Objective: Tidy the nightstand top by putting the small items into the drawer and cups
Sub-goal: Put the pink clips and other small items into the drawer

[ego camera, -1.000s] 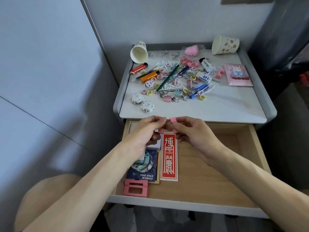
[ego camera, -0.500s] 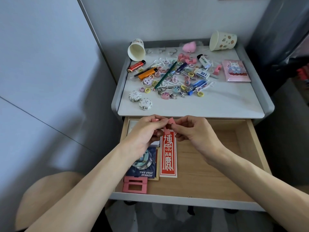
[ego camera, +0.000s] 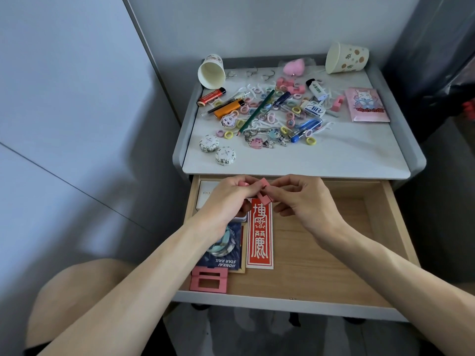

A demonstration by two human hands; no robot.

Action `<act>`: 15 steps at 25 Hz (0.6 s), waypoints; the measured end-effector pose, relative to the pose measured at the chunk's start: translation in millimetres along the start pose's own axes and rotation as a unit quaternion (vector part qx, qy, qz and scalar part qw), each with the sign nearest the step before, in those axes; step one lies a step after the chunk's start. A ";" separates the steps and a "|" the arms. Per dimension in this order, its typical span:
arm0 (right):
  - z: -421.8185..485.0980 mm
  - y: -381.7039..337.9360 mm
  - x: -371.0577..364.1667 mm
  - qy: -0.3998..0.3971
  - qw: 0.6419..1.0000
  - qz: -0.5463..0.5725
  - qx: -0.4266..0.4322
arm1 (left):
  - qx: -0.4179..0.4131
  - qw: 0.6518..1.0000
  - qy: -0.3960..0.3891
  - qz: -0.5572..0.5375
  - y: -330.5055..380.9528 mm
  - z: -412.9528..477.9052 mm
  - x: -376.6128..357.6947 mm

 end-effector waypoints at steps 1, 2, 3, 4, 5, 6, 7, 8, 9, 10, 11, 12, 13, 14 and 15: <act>-0.2 0.0 -1.0 0.001 1.000 -0.002 0.000 | 0.001 1.000 0.000 -0.007 -0.1 0.3 -0.2; -0.2 0.7 -1.7 0.003 1.000 -0.003 -0.002 | 0.003 1.000 0.000 -0.011 0.4 0.1 -0.1; -0.2 1.3 -2.7 0.003 1.000 -0.001 -0.005 | 0.005 1.000 0.001 -0.014 0.4 0.1 0.3; -0.3 2.3 -3.8 0.000 1.000 0.003 -0.007 | 0.006 1.000 0.003 -0.017 0.4 -0.6 0.6; -1.2 3.3 -5.8 -0.006 1.000 0.013 -0.009 | 0.006 1.000 0.008 -0.023 0.3 -1.3 0.7; -2.2 4.9 -8.2 -0.010 0.999 0.031 -0.012 | 0.007 0.999 0.016 -0.031 0.4 -2.2 0.5; -3.6 6.4 -10.5 -0.011 0.998 0.058 -0.019 | 0.006 0.999 0.028 -0.040 0.7 -2.6 0.1; -4.9 8.1 -12.7 -0.008 0.995 0.091 -0.030 | 0.006 0.998 0.043 -0.048 0.3 -3.2 -0.4; -6.1 8.3 -14.5 -0.003 0.991 0.123 -0.044 | 0.006 0.997 0.056 -0.053 -0.1 -3.6 -0.5; -7.4 8.1 -16.0 0.004 0.987 0.152 -0.057 | 0.006 0.996 0.065 -0.053 -1.0 -4.3 -0.4; -8.7 7.4 -17.0 0.012 0.982 0.178 -0.068 | 0.005 0.996 0.067 -0.050 -2.2 -4.6 -0.4; -9.1 6.9 -17.2 0.020 0.976 0.201 -0.076 | 0.004 0.997 0.065 -0.042 -2.9 -4.8 -0.3; -9.7 6.6 -17.8 0.026 0.972 0.218 -0.081 | 0.005 0.997 0.062 -0.034 -4.6 -4.8 0.0; -9.8 7.1 -18.6 0.029 0.970 0.227 -0.085 | 0.007 0.998 0.059 -0.030 -6.3 -5.2 0.8; -10.1 8.0 -19.6 0.032 0.969 0.229 -0.087 | 0.010 0.998 0.055 -0.027 -7.7 -5.9 1.5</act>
Point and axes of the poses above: each hand's wrist, its own z-axis towards the middle knuckle, its own x-axis out of the back of the hand, y = z × x, the point moved 1 cm from there along z, towards the middle knuckle, and after that the axes turned 1 degree about -y, right-handed, at the moved point
